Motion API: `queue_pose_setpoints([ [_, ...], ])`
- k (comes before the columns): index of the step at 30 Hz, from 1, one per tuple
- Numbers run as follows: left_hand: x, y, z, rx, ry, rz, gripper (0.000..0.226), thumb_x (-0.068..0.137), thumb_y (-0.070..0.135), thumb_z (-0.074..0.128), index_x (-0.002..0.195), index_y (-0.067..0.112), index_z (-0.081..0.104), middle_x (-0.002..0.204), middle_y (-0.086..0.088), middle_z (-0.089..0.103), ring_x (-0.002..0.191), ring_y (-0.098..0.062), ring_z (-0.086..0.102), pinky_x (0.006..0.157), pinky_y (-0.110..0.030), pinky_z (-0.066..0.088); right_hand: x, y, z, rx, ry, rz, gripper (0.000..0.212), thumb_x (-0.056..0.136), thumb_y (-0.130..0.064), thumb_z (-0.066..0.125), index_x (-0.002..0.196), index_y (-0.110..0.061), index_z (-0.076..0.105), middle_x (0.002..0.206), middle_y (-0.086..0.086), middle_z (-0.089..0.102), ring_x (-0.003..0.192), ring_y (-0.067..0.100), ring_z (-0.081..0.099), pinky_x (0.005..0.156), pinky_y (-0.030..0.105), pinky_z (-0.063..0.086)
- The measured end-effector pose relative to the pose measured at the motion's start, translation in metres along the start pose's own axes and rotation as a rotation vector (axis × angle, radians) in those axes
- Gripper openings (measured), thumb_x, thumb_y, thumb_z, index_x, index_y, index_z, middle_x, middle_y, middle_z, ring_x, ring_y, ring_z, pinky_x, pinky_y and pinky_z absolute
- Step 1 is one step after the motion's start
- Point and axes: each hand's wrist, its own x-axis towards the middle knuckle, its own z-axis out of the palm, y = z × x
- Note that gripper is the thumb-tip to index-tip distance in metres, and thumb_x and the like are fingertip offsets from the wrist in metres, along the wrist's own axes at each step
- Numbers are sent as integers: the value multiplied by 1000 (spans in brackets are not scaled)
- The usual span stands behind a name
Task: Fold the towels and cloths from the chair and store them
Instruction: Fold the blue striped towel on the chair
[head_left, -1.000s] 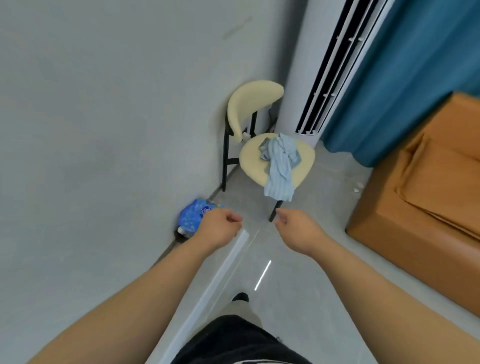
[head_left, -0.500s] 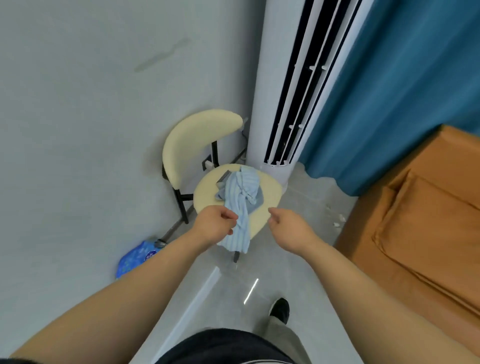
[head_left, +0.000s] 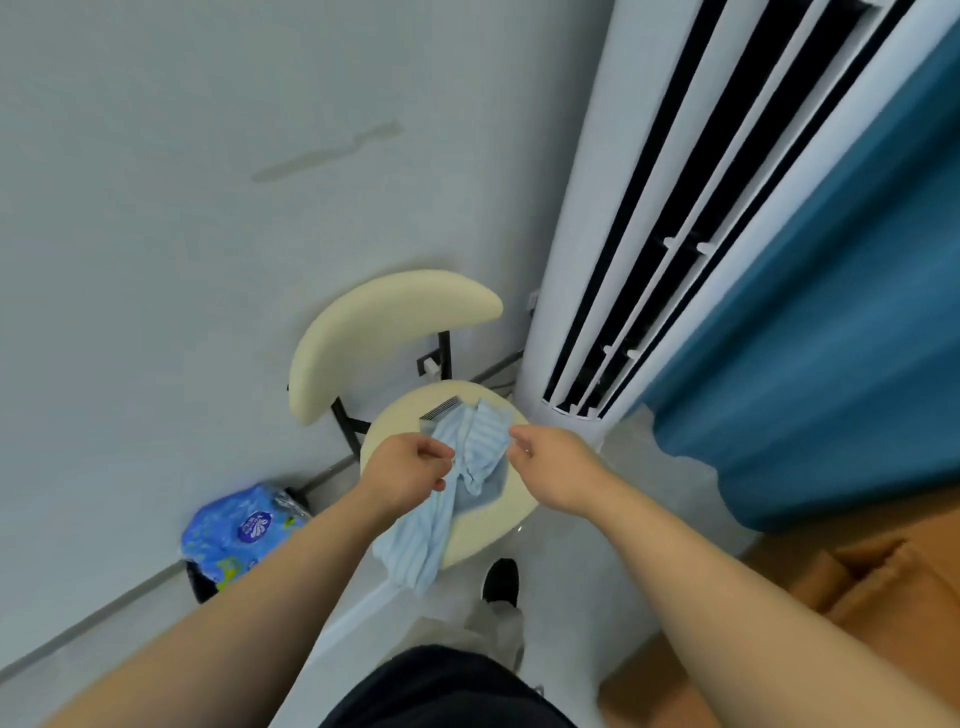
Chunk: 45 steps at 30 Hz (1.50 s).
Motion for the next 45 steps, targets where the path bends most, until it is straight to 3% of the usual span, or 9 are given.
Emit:
queue_pose_setpoints([
  [4, 50, 19, 26, -70, 44, -60, 13, 92, 10, 61, 99, 12, 72, 96, 0, 71, 77, -14, 73, 74, -28, 58, 48, 32, -36, -75, -59, -27, 45, 106, -31, 40, 148, -17, 48, 145, 6, 55, 134, 25, 50, 109, 32, 40],
  [11, 94, 64, 60, -155, 139, -160, 13, 90, 7, 60, 93, 13, 72, 92, -4, 74, 76, -16, 73, 76, -32, 58, 111, 69, -90, -194, -172, -137, 27, 103, -30, 41, 106, -16, 64, 105, 5, 69, 102, 27, 62, 84, 34, 49],
  [16, 110, 80, 77, -193, 276, -240, 14, 91, 9, 60, 98, 12, 71, 96, -4, 73, 80, -17, 73, 81, -36, 58, 156, 79, -114, -271, -297, -278, 37, 104, -26, 40, 130, -12, 61, 128, 10, 65, 119, 29, 58, 99, 37, 47],
  [24, 80, 103, 156, -359, 584, -425, 12, 88, 7, 61, 90, 11, 73, 91, -8, 75, 86, -26, 72, 82, -39, 59, 203, 116, -130, -476, -478, -490, 28, 100, -17, 43, 111, -8, 68, 124, 15, 65, 115, 31, 60, 90, 33, 47],
  [27, 66, 97, 186, -365, 611, -509, 12, 88, 9, 60, 86, 15, 71, 87, -8, 73, 84, -26, 72, 77, -41, 58, 210, 127, -122, -544, -532, -515, 29, 96, -13, 46, 112, -10, 69, 120, 13, 68, 111, 31, 63, 89, 34, 52],
  [31, 54, 80, 213, -393, 636, -574, 14, 91, 10, 58, 95, 19, 69, 91, 0, 71, 77, -15, 72, 61, -25, 53, 210, 138, -102, -595, -554, -526, 28, 91, -9, 48, 108, -8, 70, 112, 14, 69, 102, 31, 64, 76, 28, 48],
  [34, 66, 51, 232, -332, 612, -587, 16, 91, 9, 58, 97, 21, 68, 88, 4, 70, 74, -11, 69, 55, -17, 45, 222, 150, -71, -586, -574, -521, 31, 94, -10, 50, 119, -8, 67, 122, 13, 67, 113, 30, 62, 89, 31, 50],
  [40, 151, -48, 279, -193, 580, -534, 20, 88, 11, 59, 87, 30, 65, 101, 1, 71, 95, -22, 68, 84, -36, 57, 281, 197, 28, -551, -518, -562, 31, 96, -10, 51, 123, -7, 66, 126, 14, 66, 114, 31, 61, 94, 32, 49],
  [45, 228, -121, 306, 42, 657, -486, 45, 87, 20, 64, 131, 15, 56, 128, -13, 61, 117, -31, 57, 86, -32, 44, 319, 242, 97, -470, -406, -664, 28, 96, -12, 52, 119, -8, 67, 122, 16, 66, 112, 35, 61, 95, 39, 51],
])
